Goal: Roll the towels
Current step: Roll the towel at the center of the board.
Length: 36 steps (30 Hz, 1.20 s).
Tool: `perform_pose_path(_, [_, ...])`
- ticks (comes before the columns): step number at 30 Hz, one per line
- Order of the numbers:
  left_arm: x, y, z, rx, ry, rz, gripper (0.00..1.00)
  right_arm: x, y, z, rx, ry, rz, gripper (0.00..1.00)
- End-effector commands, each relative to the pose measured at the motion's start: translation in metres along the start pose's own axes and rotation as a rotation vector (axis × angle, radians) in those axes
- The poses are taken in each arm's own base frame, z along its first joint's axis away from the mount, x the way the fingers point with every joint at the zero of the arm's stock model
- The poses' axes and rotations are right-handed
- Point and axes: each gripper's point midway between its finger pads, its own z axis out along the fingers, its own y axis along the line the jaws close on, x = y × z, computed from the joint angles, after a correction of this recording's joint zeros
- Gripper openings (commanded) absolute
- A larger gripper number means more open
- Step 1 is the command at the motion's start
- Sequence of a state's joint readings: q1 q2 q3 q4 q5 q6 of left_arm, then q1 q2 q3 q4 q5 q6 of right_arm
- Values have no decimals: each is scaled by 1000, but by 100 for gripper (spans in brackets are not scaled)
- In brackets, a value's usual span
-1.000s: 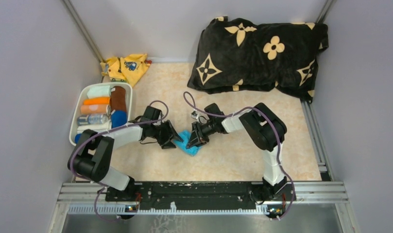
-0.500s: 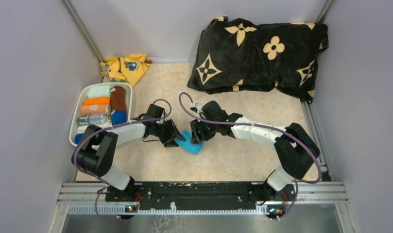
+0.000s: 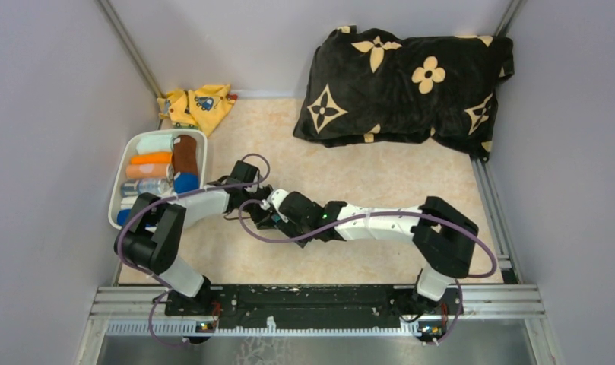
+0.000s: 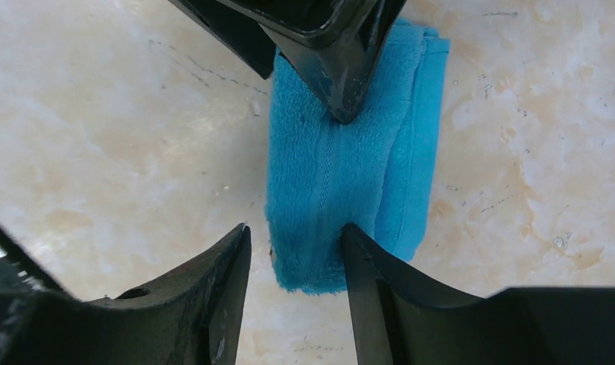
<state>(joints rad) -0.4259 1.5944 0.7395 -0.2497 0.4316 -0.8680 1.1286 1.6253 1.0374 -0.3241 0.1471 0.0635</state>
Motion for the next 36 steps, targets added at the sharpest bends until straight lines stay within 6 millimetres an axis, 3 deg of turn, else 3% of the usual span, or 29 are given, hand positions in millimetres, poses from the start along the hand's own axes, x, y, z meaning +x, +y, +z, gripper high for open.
perform_pose_path(1, [-3,45,12,-180,-40,10,58,8,-9,18,86,56,-90,47])
perform_pose_path(8, [-6,39,15,-159,-37,14,63,54,-11,42,100,196,-120,46])
perform_pose_path(13, [-10,21,7,-90,-54,9,69,66,-8,47,35,236,-52,28])
perform_pose_path(18, [-21,10,-21,-5,-151,-75,75,58,3,45,-160,193,141,15])
perform_pose_path(24, [-10,-5,-44,130,-192,-156,78,49,17,41,-369,145,333,14])
perform_pose_path(28, [0,-13,-45,218,-189,-193,79,44,19,43,-451,111,447,14])
perform_pose_path(36, [1,-32,-21,267,-171,-143,76,44,18,45,-551,83,605,14])
